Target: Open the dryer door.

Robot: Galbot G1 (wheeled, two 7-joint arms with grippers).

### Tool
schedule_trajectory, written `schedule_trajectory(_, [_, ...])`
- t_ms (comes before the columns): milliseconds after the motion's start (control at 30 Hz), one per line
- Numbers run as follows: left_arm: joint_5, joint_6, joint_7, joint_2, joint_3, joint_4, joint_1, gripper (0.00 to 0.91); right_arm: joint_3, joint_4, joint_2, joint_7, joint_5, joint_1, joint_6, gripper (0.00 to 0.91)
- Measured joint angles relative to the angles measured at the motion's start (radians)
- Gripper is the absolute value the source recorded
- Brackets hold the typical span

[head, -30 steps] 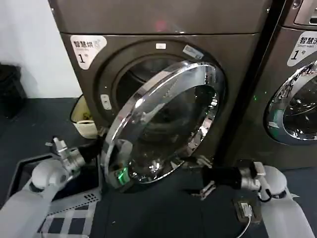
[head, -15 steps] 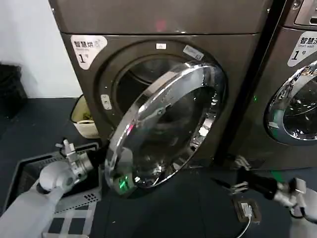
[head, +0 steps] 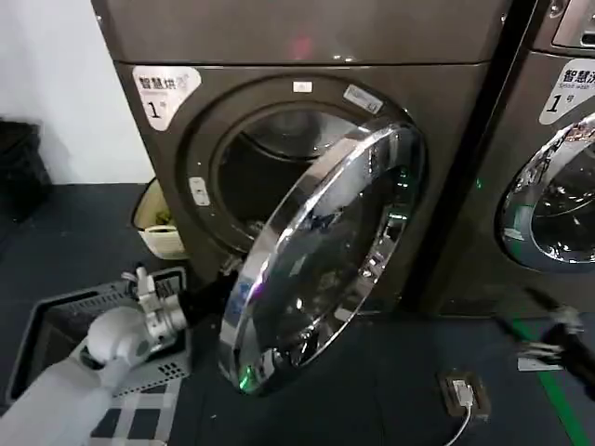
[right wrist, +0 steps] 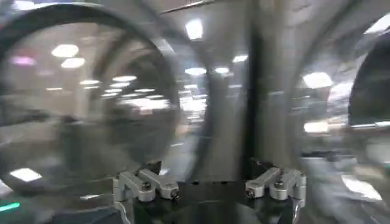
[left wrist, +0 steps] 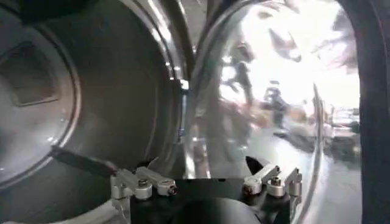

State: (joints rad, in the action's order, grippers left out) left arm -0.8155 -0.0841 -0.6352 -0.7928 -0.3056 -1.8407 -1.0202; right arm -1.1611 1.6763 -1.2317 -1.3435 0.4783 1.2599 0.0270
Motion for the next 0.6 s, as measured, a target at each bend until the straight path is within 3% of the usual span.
schedule_trajectory(200, [-0.008,0.004,-0.007,0.009,0.039,-0.029,0.008,0.907,-0.158,-0.016,0.01,0.15,0.053,0.044,0.012,0.907])
schedule_trajectory(467, [-0.011,0.011,-0.009,0.005,0.108,-0.064,0.022,0.907,-0.287,0.02,-0.018,0.428,0.076,0.09,0.107,0.907])
schedule_trajectory(600, [-0.012,0.013,-0.007,0.007,0.153,-0.085,0.038,0.907,-0.332,0.053,-0.037,0.626,0.097,0.12,0.054,0.907])
